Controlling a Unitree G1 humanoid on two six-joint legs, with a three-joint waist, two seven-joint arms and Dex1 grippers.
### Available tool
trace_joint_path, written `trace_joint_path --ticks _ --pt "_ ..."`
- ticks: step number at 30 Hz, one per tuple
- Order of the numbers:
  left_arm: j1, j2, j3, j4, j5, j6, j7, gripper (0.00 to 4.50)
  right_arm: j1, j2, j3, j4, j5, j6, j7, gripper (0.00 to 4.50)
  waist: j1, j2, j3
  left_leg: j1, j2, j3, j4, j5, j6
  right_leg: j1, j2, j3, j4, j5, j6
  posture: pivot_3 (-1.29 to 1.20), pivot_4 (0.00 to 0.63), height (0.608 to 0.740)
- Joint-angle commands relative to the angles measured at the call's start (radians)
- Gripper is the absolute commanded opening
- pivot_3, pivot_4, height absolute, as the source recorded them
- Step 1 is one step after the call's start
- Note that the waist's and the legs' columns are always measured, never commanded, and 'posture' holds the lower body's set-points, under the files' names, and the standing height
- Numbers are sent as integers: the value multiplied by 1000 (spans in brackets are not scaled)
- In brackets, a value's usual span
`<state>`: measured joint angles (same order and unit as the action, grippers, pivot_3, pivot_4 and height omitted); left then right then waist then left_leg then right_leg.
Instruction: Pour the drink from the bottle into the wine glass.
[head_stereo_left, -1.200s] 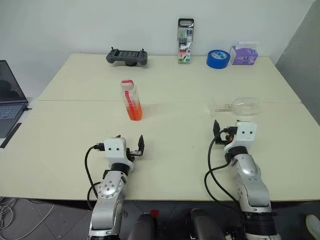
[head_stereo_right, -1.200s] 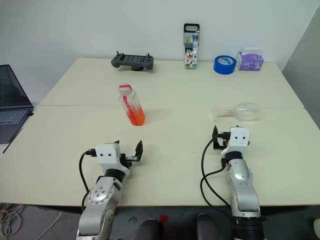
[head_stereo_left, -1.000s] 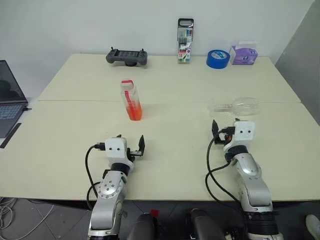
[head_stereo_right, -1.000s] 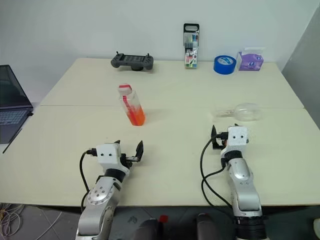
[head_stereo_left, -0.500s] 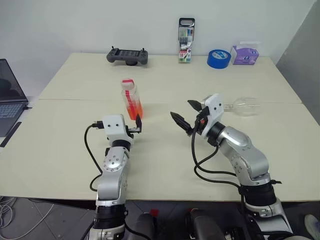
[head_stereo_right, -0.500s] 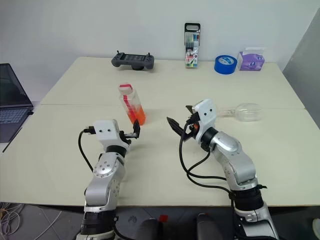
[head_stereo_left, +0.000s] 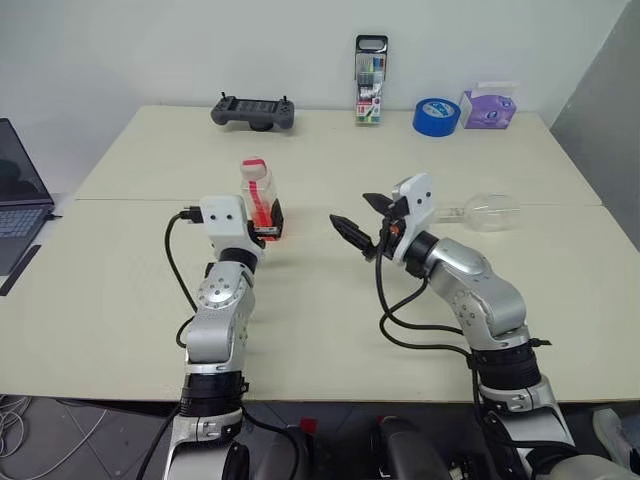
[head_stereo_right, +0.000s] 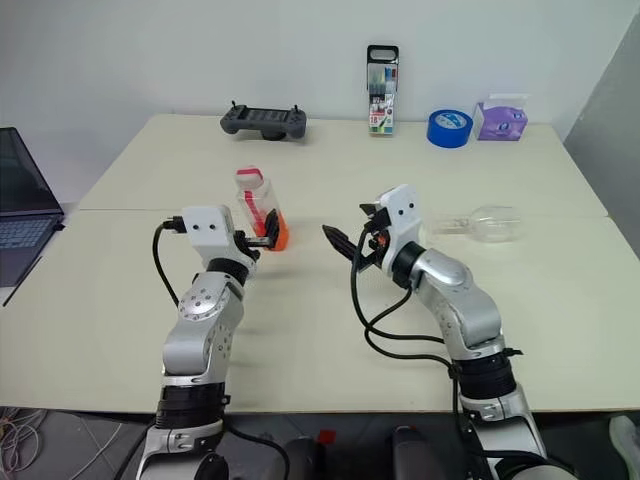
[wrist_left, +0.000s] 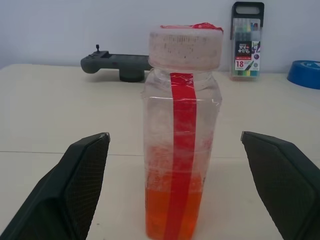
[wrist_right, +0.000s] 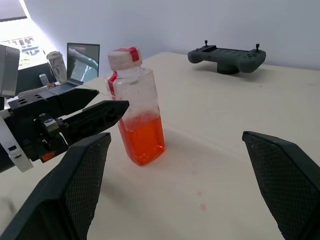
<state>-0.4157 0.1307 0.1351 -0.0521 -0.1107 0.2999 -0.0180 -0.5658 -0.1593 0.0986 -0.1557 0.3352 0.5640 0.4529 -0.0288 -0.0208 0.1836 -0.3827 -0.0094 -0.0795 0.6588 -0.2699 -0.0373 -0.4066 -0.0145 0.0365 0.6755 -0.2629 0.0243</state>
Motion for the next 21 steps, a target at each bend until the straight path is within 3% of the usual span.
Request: trace_joint_path --ticks 1,13,21 --pt "-45 16 -4 29 2 -67 -32 4487 -14 3 -3 -32 2 -28 4 4500 0 0 0 0 0 0 0 0 0 0 0 0 0 0 0 0 150 740" --pt "-221 80 14 371 -6 -260 -126 4487 15 -16 13 -47 -23 -30 1 4500 0 0 0 0 0 0 0 0 0 -1 0 0 0 0 0 0 150 740" --pt "-285 99 18 500 -11 -339 -159 4487 32 -23 17 -60 -36 -25 3 4500 0 0 0 -1 0 0 0 0 0 -1 -2 -1 0 1 1 0 150 740"
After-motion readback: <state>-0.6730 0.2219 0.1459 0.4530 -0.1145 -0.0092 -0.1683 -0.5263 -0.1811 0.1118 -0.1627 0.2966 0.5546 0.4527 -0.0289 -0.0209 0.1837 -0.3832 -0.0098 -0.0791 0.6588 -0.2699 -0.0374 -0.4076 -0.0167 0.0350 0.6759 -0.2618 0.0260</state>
